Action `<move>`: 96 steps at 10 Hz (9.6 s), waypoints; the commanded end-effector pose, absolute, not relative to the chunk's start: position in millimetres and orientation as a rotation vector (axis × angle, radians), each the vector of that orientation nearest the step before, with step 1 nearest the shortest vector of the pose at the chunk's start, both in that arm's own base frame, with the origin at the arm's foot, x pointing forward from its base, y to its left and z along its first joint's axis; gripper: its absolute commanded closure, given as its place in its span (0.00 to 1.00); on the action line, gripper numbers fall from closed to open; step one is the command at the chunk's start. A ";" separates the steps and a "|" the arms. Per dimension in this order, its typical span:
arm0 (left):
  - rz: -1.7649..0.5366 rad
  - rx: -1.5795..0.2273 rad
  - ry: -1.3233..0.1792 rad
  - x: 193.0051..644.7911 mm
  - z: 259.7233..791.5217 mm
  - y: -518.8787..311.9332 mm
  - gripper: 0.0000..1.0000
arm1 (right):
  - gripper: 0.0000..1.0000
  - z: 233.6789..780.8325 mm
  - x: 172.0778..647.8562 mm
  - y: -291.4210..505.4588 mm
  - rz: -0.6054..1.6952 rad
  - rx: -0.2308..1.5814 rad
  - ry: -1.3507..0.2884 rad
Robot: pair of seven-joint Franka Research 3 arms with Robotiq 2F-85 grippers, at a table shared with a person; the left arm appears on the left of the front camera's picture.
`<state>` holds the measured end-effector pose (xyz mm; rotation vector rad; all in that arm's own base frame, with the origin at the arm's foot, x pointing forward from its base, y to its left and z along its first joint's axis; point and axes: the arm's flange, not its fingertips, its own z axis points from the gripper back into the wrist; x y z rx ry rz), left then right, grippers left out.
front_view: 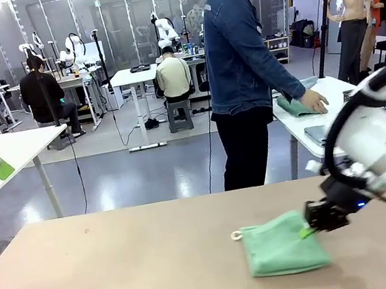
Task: Fold the towels and place them in the basket.
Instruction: Place the folded Towel with hook on the right side of the table, then when a person lays out a Towel with hook on the table, fold it in half twice.
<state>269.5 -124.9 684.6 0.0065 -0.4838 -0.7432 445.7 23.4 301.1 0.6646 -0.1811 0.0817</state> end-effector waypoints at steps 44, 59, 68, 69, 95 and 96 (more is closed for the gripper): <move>-0.732 0.019 -0.497 270.8 684.6 -126.6 0.00 | 0.00 648.4 200.3 -88.0 0.493 0.226 -0.520; -0.732 0.019 -0.497 270.8 684.6 -126.6 0.00 | 0.00 660.9 191.6 -87.4 0.517 0.224 -0.550; -0.732 0.019 -0.497 270.8 684.6 -126.6 0.00 | 0.00 660.9 191.6 -87.4 0.517 0.224 -0.550; -0.732 0.019 -0.497 270.8 684.6 -126.6 0.00 | 0.00 660.9 191.6 -87.4 0.517 0.224 -0.550; -0.732 0.019 -0.497 270.8 684.6 -126.6 0.00 | 0.00 660.9 191.6 -87.4 0.517 0.224 -0.550; -0.732 0.019 -0.497 270.8 684.6 -126.6 0.00 | 0.00 660.9 191.6 -87.4 0.517 0.224 -0.550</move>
